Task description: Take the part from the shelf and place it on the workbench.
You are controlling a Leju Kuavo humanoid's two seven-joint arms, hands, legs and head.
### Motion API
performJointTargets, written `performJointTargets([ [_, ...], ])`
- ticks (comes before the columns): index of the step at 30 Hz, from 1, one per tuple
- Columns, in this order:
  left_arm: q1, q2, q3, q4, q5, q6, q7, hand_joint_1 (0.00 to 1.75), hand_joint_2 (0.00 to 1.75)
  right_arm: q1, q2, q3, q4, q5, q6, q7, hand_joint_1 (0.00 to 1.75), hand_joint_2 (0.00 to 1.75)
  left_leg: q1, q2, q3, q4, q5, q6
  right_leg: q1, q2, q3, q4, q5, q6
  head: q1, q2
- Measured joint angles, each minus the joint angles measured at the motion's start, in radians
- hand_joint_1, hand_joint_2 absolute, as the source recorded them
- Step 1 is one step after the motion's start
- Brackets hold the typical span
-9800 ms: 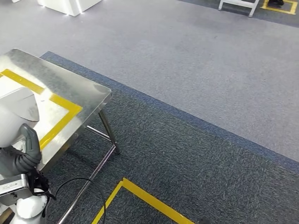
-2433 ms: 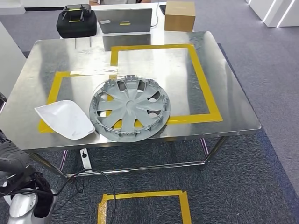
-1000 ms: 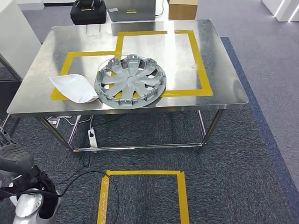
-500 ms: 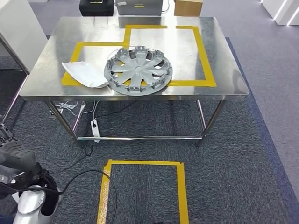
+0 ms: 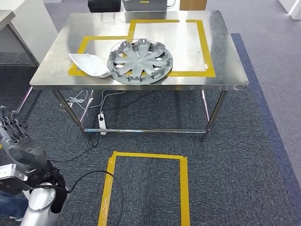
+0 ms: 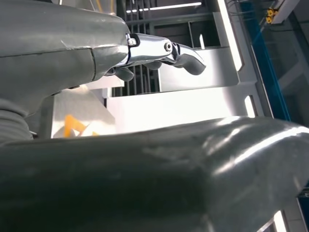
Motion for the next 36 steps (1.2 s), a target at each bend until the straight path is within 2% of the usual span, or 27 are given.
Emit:
performJointTargets([
  [1,0.0,0.0,0.0,0.001,0.0,0.0,0.0,0.0,0.0,0.0,0.0,0.0,0.0,0.0,0.0,0.0,0.0,0.0,-0.001,0.0,0.034,-0.035,0.027,0.005,0.002,0.0,-0.013,0.004,0.007,0.0,0.0,0.0],
  [3,-0.002,0.0,-0.001,0.002,0.0,0.0,0.0,0.0,0.0,0.0,0.001,0.0,0.0,0.0,0.0,0.0,0.0,0.0,-0.006,0.0,0.133,-0.172,0.06,0.025,0.008,0.0,-0.032,0.01,0.02,0.002,0.0,0.0],
  [4,-0.004,0.001,-0.002,0.002,-0.001,0.0,0.0,0.0,0.0,0.0,0.002,0.0,0.0,0.0,0.0,0.0,0.0,0.0,-0.009,0.0,0.174,-0.239,0.06,0.033,0.009,-0.001,-0.038,0.012,0.027,0.005,-0.001,0.0],
  [6,-0.006,0.001,-0.002,0.002,-0.002,0.0,-0.001,0.0,0.0,0.0,0.004,0.0,0.0,0.0,0.0,0.0,0.0,0.0,-0.016,-0.001,0.206,-0.306,0.051,0.043,0.007,-0.002,-0.048,0.01,0.044,0.017,-0.001,0.0],
  [8,-0.007,0.001,-0.003,0.002,-0.003,0.0,-0.001,0.0,0.0,0.0,0.004,0.0,0.0,0.0,-0.001,0.0,0.0,0.0,-0.016,0.002,0.196,-0.321,0.069,0.049,0.004,-0.001,-0.056,0.008,0.051,0.03,-0.002,0.0],
  [9,-0.007,0.001,-0.004,0.002,-0.003,0.0,-0.001,0.0,0.0,0.001,0.004,0.0,0.0,0.001,-0.001,0.0,0.0,0.0,-0.014,0.004,0.189,-0.326,0.08,0.055,0.004,0.001,-0.066,0.022,0.031,0.036,-0.002,0.0],
  [11,-0.008,0.001,-0.006,0.003,-0.006,0.0,-0.001,0.0,0.0,0.001,0.004,0.0,0.0,0.002,-0.001,0.001,0.0,0.0,-0.009,0.007,0.169,-0.331,0.103,0.064,0.002,0.007,-0.099,0.106,-0.055,0.043,0.0,0.0],
  [12,-0.008,0.001,-0.006,0.004,-0.007,0.001,-0.001,0.0,0.0,0.001,0.004,0.0,0.0,0.002,-0.001,0.001,0.0,0.0,-0.009,0.007,0.155,-0.33,0.112,0.067,0.0,0.008,-0.118,0.172,-0.102,0.047,0.002,0.0],
  [13,-0.007,0.001,-0.007,0.005,-0.009,0.001,0.0,0.0,0.0,0.001,0.004,0.0,0.0,0.003,-0.001,0.001,0.0,0.0,-0.01,0.007,0.141,-0.328,0.122,0.066,-0.001,0.008,-0.131,0.235,-0.132,0.05,0.003,0.0],
  [14,-0.007,0.001,-0.007,0.006,-0.011,0.001,0.0,0.0,0.0,0.001,0.004,0.0,0.0,0.003,-0.001,0.001,0.0,0.0,-0.01,0.008,0.127,-0.325,0.131,0.065,-0.002,0.008,-0.135,0.28,-0.138,0.053,0.004,0.0],
  [15,-0.007,0.001,-0.008,0.007,-0.013,0.001,0.001,0.0,0.0,0.001,0.003,0.0,0.0,0.003,-0.001,0.001,0.0,0.0,-0.009,0.008,0.112,-0.321,0.139,0.063,-0.002,0.008,-0.125,0.295,-0.121,0.055,0.004,0.0],
  [16,-0.007,0.001,-0.008,0.009,-0.015,0.001,0.001,0.0,0.0,0.001,0.003,0.0,0.0,0.003,-0.001,0.001,0.0,0.0,-0.008,0.008,0.098,-0.316,0.147,0.061,-0.003,0.008,-0.097,0.275,-0.089,0.057,0.004,0.0],
  [17,-0.007,0.001,-0.008,0.01,-0.017,0.002,0.002,0.0,0.0,0.0,0.002,0.0,0.0,0.003,-0.001,0.001,0.0,0.0,-0.007,0.008,0.083,-0.308,0.153,0.057,-0.004,0.008,-0.053,0.222,-0.06,0.058,0.004,0.0],
  [19,-0.007,0.001,-0.008,0.012,-0.02,0.002,0.002,0.0,0.0,-0.002,0.002,0.0,0.0,0.003,-0.001,0.0,0.0,0.0,-0.009,0.006,0.059,-0.29,0.164,0.048,-0.004,0.01,0.053,0.075,-0.053,0.055,0.004,0.0],
  [20,-0.008,0.001,-0.008,0.012,-0.022,0.002,0.002,0.0,0.0,-0.004,0.002,0.0,0.0,0.003,0.0,0.0,0.0,0.0,-0.01,0.006,0.052,-0.283,0.171,0.043,-0.003,0.012,0.084,0.023,-0.065,0.051,0.004,0.0],
  [21,-0.008,0.001,-0.008,0.012,-0.024,0.003,0.003,0.0,0.0,-0.005,0.002,0.0,0.0,0.003,0.0,0.0,0.0,0.0,-0.011,0.006,0.047,-0.28,0.178,0.038,-0.001,0.013,0.097,-0.004,-0.077,0.045,0.003,0.0],
  [23,-0.008,0.002,-0.009,0.014,-0.028,0.003,0.005,0.0,0.0,-0.004,0.002,0.0,0.0,0.003,0.0,0.0,0.0,0.0,-0.009,0.005,0.041,-0.277,0.186,0.028,-0.001,0.011,0.082,-0.009,-0.069,0.029,0.003,0.0],
  [24,-0.007,0.002,-0.01,0.014,-0.029,0.003,0.006,0.0,0.0,-0.004,0.002,0.0,0.0,0.003,0.0,0.0,0.0,0.0,-0.008,0.004,0.036,-0.268,0.169,0.021,-0.001,0.009,0.074,-0.009,-0.06,0.019,0.001,0.0],
  [25,-0.007,0.002,-0.01,0.015,-0.029,0.003,0.008,0.0,0.0,-0.005,0.002,0.0,0.0,0.003,0.0,0.0,0.0,0.0,-0.006,0.003,0.028,-0.243,0.134,0.015,-0.003,0.006,0.065,-0.01,-0.05,0.01,-0.002,0.0],
  [27,-0.006,0.003,-0.01,0.016,-0.029,0.003,0.012,0.0,0.0,-0.005,0.002,0.0,0.0,0.003,0.0,0.0,0.0,0.0,-0.002,0.002,0.005,-0.135,0.032,0.004,-0.002,0.003,0.046,-0.008,-0.028,-0.001,-0.008,0.0],
  [28,-0.006,0.004,-0.01,0.017,-0.029,0.003,0.013,0.0,0.0,-0.005,0.002,0.0,0.0,0.003,0.0,0.0,0.0,0.0,-0.001,0.002,-0.006,-0.07,-0.007,0.001,-0.002,0.002,0.033,-0.006,-0.017,-0.003,-0.01,0.0],
  [29,-0.006,0.004,-0.01,0.018,-0.029,0.003,0.013,0.0,0.0,-0.006,0.002,0.0,0.0,0.003,0.0,0.0,0.0,0.0,0.0,0.002,-0.009,-0.018,-0.024,-0.001,-0.001,0.001,0.018,-0.002,-0.007,-0.003,-0.01,0.0],
  [30,-0.006,0.004,-0.01,0.02,-0.029,0.003,0.014,0.0,0.0,-0.006,0.002,0.0,0.0,0.003,0.0,0.0,0.0,0.0,0.001,0.002,0.0,0.004,-0.017,-0.001,0.0,0.0,0.0,0.003,0.003,-0.003,-0.01,0.0],
  [31,-0.005,0.004,-0.01,0.02,-0.029,0.003,0.014,0.0,0.0,-0.006,0.002,0.0,0.0,0.003,0.0,0.0,0.0,0.0,0.001,0.002,0.024,-0.009,0.007,0.0,0.0,0.0,-0.016,0.009,0.01,-0.002,-0.011,0.0],
  [33,-0.006,0.004,-0.01,0.021,-0.029,0.003,0.014,0.0,0.0,-0.006,0.002,0.0,0.0,0.003,0.0,0.0,0.0,0.0,0.0,0.002,0.112,-0.124,0.049,0.009,0.001,0.0,-0.043,0.02,0.024,0.001,-0.011,0.0],
  [35,-0.008,0.005,-0.011,0.021,-0.031,0.003,0.014,0.0,0.0,-0.006,0.002,0.0,0.0,0.003,0.0,0.0,0.0,0.0,-0.004,0.001,0.193,-0.254,0.045,0.019,0.003,0.001,-0.058,0.024,0.039,0.01,-0.01,0.0],
  [36,-0.009,0.005,-0.011,0.021,-0.031,0.003,0.014,0.0,0.0,-0.006,0.002,0.0,0.0,0.003,0.0,0.0,0.0,0.0,-0.007,0.001,0.209,-0.288,0.036,0.024,0.002,0.001,-0.063,0.023,0.048,0.017,-0.01,0.0],
])
